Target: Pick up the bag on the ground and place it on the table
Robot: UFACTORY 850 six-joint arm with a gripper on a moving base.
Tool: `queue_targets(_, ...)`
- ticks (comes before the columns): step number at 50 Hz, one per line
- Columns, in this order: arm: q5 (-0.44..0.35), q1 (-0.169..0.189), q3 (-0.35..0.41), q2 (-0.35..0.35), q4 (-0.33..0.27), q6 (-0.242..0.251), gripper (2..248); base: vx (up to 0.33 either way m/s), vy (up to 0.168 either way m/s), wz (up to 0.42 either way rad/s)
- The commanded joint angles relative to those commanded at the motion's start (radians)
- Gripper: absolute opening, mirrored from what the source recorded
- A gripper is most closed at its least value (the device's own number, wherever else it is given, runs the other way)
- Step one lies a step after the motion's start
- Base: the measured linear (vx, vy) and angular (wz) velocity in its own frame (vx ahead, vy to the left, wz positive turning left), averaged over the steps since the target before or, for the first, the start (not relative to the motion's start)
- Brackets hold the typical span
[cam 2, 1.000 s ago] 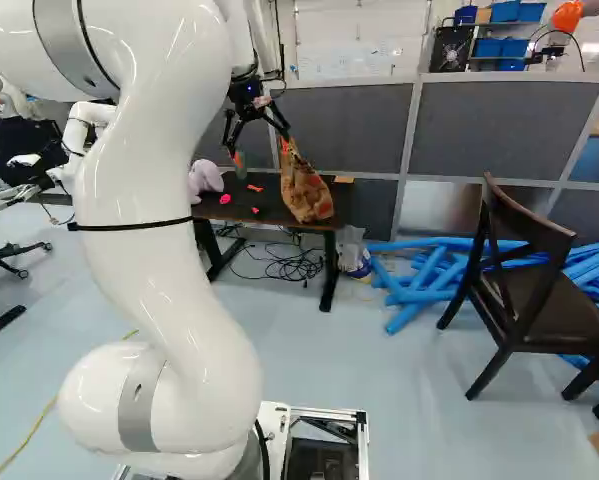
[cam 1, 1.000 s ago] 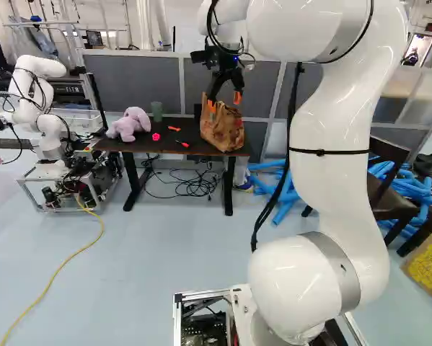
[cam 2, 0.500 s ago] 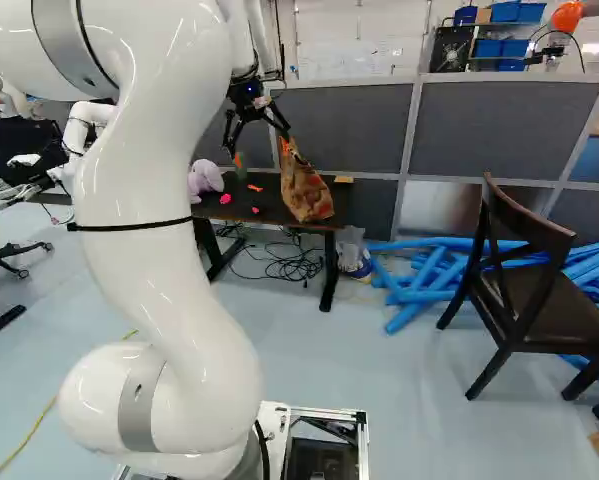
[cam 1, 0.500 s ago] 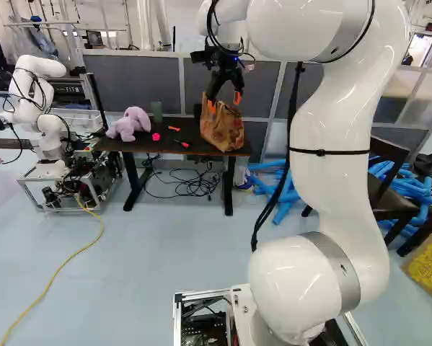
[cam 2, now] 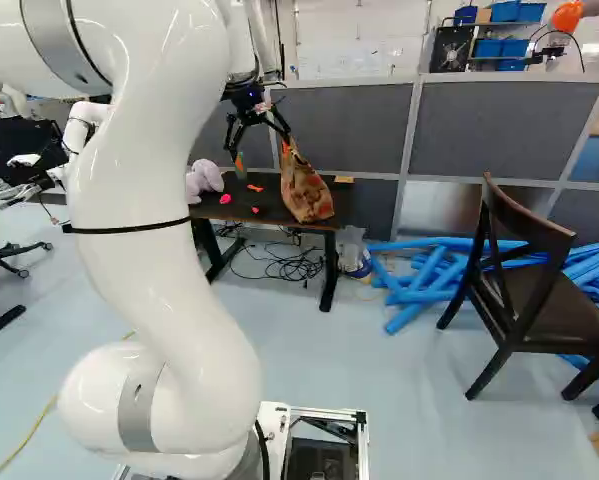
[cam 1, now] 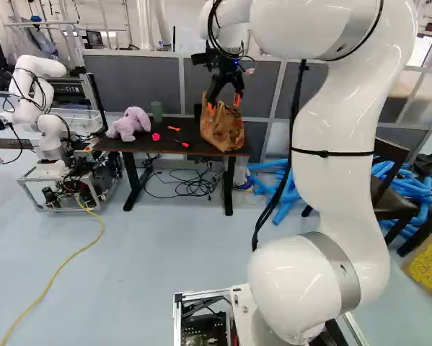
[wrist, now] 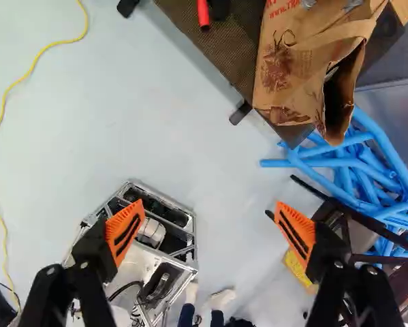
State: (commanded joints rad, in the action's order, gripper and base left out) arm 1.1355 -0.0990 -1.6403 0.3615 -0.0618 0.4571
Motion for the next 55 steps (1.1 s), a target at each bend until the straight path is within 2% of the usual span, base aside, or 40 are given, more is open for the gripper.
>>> queue_targets(28, -0.181, 0.009, 0.14, -0.058, 0.006, -0.041, 247, 0.0, 0.0, 0.0)
queue_targets(55, -0.441, 0.022, 0.341, -0.141, 0.014, -0.1, 247, 0.0, 0.0, 0.0)
